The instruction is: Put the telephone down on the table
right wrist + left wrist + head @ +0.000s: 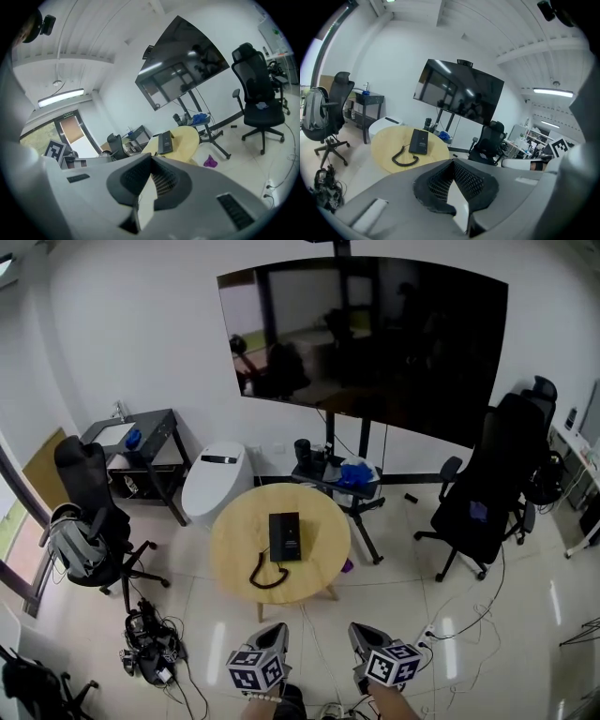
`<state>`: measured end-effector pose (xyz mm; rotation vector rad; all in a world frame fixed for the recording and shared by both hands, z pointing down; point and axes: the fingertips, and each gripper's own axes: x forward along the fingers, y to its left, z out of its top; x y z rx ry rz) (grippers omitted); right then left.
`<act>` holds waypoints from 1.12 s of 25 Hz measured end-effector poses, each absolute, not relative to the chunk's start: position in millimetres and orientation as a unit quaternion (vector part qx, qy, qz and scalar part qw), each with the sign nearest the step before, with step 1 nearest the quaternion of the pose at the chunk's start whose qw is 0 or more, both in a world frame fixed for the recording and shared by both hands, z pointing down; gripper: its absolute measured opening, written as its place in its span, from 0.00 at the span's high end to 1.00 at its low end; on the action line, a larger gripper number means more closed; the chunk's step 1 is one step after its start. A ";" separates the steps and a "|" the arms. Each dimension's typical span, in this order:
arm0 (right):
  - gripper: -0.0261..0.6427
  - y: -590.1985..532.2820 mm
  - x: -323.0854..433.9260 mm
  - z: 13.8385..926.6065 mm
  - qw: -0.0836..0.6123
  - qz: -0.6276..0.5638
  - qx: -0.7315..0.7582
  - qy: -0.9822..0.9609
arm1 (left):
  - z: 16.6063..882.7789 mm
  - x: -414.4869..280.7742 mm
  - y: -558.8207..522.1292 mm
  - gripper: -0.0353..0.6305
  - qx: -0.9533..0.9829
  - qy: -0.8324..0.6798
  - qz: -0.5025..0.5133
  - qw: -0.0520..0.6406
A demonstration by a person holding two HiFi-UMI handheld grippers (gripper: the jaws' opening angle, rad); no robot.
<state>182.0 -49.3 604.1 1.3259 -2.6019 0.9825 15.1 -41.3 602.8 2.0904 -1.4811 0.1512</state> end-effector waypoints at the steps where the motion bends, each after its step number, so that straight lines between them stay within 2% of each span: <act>1: 0.94 -43.4 179.6 602.4 0.031 0.317 0.426 -0.847 | 600.8 16.9 -35.0 0.94 0.781 -0.555 0.055 0.282; 28: 0.94 14.9 118.8 572.4 0.035 0.295 0.436 -0.850 | 580.6 -22.6 6.8 0.94 0.798 -0.526 0.032 0.291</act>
